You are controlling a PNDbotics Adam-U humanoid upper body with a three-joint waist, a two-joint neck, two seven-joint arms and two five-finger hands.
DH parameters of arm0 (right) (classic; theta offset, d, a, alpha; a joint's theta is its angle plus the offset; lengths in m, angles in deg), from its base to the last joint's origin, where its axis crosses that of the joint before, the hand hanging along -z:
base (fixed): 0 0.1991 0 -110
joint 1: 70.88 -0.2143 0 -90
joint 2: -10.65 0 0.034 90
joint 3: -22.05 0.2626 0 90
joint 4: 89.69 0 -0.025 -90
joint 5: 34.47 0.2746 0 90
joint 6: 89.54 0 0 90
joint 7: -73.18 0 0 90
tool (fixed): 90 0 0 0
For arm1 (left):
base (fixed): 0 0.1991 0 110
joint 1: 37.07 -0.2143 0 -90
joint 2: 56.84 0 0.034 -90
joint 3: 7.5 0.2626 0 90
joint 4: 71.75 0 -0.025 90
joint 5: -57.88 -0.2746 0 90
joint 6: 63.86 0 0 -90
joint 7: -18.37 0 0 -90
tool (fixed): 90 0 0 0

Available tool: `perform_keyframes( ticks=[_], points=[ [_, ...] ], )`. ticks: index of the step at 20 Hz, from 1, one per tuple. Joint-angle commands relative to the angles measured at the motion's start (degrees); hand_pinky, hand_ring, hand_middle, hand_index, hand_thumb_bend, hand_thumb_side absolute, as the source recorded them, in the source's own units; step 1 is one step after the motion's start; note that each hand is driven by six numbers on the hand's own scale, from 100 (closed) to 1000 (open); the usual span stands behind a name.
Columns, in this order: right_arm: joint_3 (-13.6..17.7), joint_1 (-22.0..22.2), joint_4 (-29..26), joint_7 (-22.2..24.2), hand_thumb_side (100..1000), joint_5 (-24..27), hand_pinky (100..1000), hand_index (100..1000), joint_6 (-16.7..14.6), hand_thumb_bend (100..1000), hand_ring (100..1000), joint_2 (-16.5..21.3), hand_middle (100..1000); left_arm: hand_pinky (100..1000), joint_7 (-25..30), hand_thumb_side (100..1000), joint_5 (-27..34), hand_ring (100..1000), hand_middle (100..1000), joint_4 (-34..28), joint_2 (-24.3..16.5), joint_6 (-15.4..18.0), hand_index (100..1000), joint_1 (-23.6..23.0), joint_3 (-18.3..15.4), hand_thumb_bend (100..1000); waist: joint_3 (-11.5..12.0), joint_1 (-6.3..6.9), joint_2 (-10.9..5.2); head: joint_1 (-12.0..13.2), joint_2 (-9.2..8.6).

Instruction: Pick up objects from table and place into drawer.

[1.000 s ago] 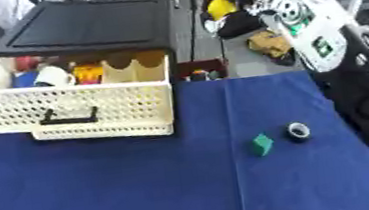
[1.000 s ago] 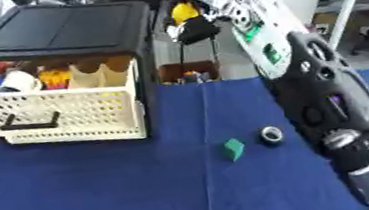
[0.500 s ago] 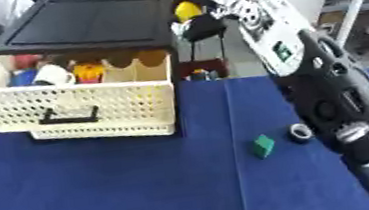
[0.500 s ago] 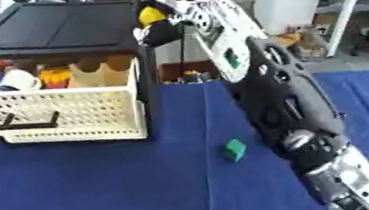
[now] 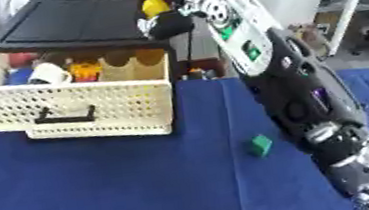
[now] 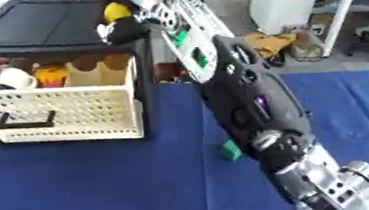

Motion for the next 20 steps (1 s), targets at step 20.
perform_keyframes(
  ticks=[20],
  points=[
    [-1.93,-0.11,0.40,0.87,687,-3.35,697,829,-2.61,100,811,-0.85,766,587,0.09,878,0.31,638,695,-0.73,-0.24,0.20,874,1.35,-0.36,458,0.18,-0.45,-0.59,0.44,-1.00]
  ],
)
